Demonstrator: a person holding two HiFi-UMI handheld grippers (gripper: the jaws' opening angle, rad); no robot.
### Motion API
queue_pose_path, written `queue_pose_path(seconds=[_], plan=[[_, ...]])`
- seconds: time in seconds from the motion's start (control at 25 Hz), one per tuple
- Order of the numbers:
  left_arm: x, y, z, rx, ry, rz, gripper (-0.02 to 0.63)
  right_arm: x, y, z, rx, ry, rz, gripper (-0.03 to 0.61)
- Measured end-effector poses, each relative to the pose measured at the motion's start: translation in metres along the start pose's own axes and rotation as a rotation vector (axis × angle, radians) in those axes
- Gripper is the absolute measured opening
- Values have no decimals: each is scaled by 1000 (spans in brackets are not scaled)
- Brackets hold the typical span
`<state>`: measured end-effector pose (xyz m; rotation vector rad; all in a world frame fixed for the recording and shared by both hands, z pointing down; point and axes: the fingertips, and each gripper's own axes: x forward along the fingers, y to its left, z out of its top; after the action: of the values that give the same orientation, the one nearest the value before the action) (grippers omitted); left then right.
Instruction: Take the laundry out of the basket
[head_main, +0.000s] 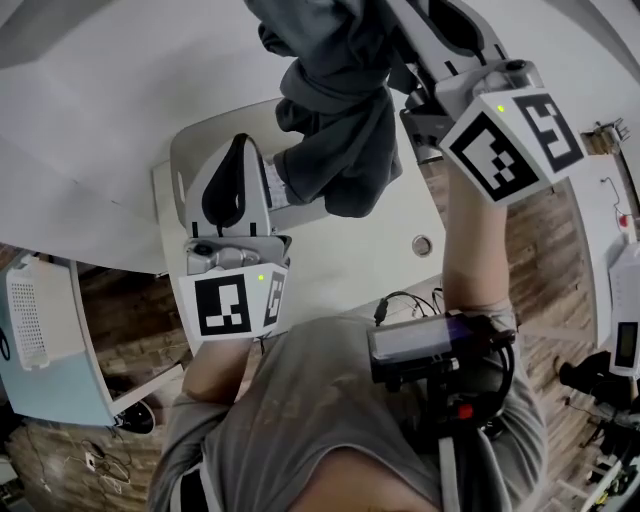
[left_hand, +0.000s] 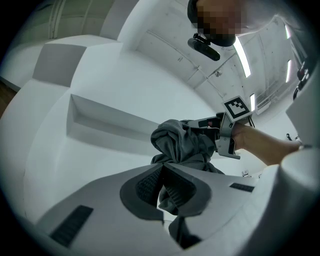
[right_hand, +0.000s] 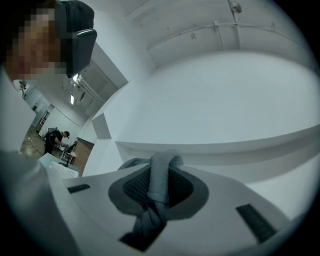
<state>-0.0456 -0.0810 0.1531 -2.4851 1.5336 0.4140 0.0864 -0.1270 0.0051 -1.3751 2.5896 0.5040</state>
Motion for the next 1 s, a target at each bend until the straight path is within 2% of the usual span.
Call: queue_pose_path(seconds=[0.12,0.36,0.52,0.8,1.0], plan=[[-3,-24,1,1,-7,4,8,-32,-5,5,-4,-6,-3,66],[-12,-67,2,-12,-15,37,8,-85,-6,-11,10,37,20,66],[-21,-101,2,1,9,49,8,-119,-13,-26,27,68,34,66],[-39,-121,-29,15,76,75,8,-160,-6,-94,92,123,43,66],[-45,-128,-40,30,92,79,8,-183,0,-143,125,173,35,66]])
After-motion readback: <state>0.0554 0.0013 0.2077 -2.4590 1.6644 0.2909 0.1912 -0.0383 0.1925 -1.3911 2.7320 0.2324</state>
